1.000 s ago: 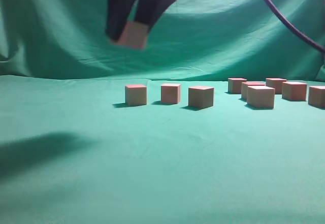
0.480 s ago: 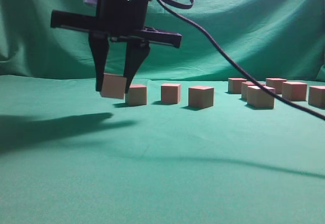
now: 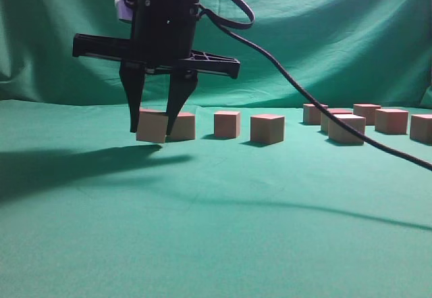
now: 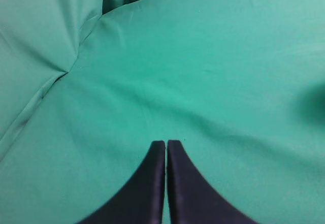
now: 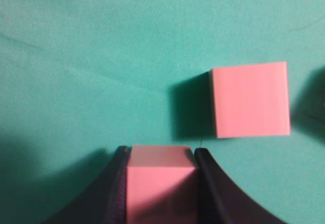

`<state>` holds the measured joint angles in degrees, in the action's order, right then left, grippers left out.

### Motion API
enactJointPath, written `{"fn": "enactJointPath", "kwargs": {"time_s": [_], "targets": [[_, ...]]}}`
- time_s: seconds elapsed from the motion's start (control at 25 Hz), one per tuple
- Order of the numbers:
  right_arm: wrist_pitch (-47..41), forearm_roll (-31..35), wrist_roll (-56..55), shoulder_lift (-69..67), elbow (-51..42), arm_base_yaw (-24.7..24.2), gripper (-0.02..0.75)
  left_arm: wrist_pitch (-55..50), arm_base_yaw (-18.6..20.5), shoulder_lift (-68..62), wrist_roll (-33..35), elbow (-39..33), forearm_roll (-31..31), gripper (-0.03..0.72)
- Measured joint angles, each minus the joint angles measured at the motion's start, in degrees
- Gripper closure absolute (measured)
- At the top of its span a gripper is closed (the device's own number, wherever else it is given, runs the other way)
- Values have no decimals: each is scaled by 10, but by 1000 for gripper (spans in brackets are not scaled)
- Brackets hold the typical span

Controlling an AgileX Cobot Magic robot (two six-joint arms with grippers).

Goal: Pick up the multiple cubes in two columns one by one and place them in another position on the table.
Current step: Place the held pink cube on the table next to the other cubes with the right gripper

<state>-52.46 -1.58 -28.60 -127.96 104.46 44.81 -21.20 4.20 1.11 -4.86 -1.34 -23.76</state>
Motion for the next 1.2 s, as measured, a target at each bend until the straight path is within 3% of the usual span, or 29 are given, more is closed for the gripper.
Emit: {"fn": "enactJointPath", "kwargs": {"time_s": [0.4,0.68,0.88,1.2], "targets": [[16,0,0,-11,0,0,496,0,0,0,0,0,0,688],[-49,0,0,-17,39,0,214,0,0,0,0,0,0,688],[-163,-9,52,-17,131,0,225,0,0,0,0,0,0,688],[-188,-15,175,21,182,-1,225,0,0,0,0,0,0,688]]}}
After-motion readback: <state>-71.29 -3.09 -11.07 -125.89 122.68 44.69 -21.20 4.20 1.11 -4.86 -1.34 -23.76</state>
